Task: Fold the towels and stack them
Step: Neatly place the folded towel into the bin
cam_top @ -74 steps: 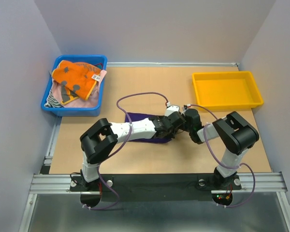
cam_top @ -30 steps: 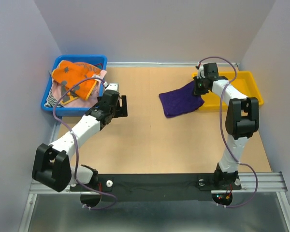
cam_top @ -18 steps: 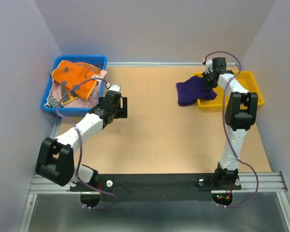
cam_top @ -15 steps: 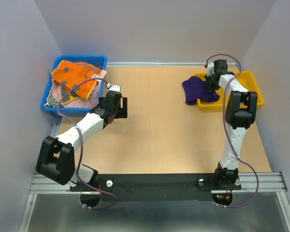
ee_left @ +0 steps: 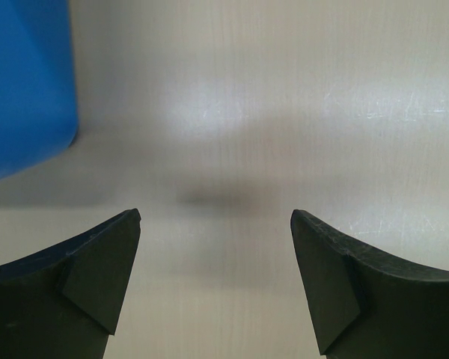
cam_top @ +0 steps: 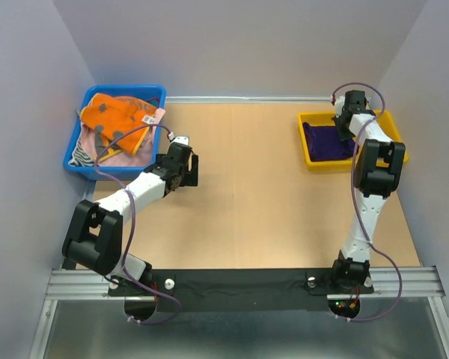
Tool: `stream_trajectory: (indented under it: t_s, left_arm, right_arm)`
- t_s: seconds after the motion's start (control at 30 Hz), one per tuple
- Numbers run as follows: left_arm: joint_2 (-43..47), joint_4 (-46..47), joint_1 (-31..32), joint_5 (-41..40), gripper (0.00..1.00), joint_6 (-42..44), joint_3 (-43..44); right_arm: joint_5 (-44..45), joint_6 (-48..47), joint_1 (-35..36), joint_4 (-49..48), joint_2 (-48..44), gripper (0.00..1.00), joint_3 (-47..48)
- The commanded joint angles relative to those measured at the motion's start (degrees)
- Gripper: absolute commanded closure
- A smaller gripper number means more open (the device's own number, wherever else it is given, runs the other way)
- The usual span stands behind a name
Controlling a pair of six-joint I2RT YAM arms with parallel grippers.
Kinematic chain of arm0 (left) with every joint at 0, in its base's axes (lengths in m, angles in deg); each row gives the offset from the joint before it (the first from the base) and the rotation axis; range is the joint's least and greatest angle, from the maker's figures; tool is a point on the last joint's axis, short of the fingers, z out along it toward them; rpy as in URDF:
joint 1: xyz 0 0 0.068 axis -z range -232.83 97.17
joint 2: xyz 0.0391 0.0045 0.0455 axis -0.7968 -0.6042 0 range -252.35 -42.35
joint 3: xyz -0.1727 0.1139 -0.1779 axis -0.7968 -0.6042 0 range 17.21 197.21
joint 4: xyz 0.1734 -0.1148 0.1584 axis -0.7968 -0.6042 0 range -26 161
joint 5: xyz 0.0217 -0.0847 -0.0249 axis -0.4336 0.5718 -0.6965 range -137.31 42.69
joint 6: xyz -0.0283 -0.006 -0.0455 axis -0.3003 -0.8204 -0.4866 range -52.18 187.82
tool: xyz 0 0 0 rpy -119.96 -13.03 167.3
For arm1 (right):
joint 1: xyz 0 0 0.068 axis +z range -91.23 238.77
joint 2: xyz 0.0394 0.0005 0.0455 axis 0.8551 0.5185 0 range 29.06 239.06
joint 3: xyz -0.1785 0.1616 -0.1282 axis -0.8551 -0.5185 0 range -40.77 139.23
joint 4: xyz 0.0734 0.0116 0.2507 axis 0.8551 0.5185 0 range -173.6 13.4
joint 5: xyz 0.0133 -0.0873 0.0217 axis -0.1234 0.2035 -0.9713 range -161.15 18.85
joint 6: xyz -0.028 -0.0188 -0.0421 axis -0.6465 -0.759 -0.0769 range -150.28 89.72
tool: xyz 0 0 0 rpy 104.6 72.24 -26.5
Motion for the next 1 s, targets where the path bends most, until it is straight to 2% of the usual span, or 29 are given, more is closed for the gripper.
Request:
stream_trajectory:
  t_s: [0.0, 0.43, 0.67, 0.83, 0.87, 0.9, 0.97]
  left_arm:
    - [-0.54, 1.38, -0.16, -0.67, 0.07, 0.82, -0.05]
    - [-1.42, 1.29, -0.16, -0.23, 0.06, 0.82, 0.12]
    - [-1.94, 1.21, -0.07, -0.05, 0.06, 0.74, 0.3]
    - [-2.29, 1.12, -0.16, 0.12, 0.06, 0.74, 0.3]
    - [-2.38, 1.12, -0.08, 0.21, 0.06, 0.65, 0.47]
    - [-2.38, 1.12, -0.07, 0.3, 0.06, 0.65, 0.48]
    - [-2.3, 1.03, -0.07, 0.21, 0.06, 0.65, 0.48]
  right_arm:
    - [3.24, -2.33, -1.48, -1.27, 1.12, 1.0, 2.95]
    - [6.84, -3.82, -1.92, -4.17, 2.52, 0.98, 4.01]
    - [7.45, -4.44, -1.92, -5.49, 4.02, 0.91, 5.33]
    - [9.12, -4.18, -1.92, -6.28, 4.81, 0.74, 5.85]
    - [9.47, -4.0, -1.92, -6.46, 4.9, 0.67, 5.86]
    - [10.35, -3.56, -1.92, -6.72, 4.99, 0.51, 6.12]
    - [12.01, -2.86, -2.01, -7.16, 4.81, 0.38, 6.29]
